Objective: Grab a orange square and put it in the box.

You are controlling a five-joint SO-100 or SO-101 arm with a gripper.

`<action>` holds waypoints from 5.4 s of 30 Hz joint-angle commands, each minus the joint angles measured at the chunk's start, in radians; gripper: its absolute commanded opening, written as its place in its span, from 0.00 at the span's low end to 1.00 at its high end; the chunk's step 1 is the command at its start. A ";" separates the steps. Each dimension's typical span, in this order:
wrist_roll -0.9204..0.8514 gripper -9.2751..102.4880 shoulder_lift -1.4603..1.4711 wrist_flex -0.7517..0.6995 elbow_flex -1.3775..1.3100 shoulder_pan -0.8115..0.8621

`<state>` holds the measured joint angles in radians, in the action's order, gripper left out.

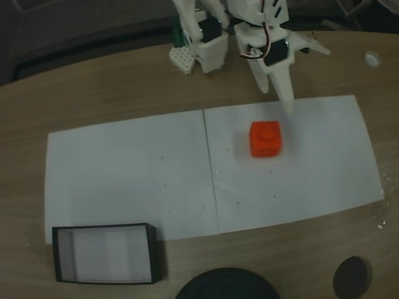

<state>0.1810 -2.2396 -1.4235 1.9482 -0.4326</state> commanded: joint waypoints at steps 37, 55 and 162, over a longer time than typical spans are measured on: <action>0.049 0.44 0.518 0.129 -0.041 0.023; 0.038 0.23 0.629 0.207 -0.052 0.034; -0.298 0.08 0.535 -0.302 -1.161 0.861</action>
<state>-0.1457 -1.5769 -1.7211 0.7731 0.4249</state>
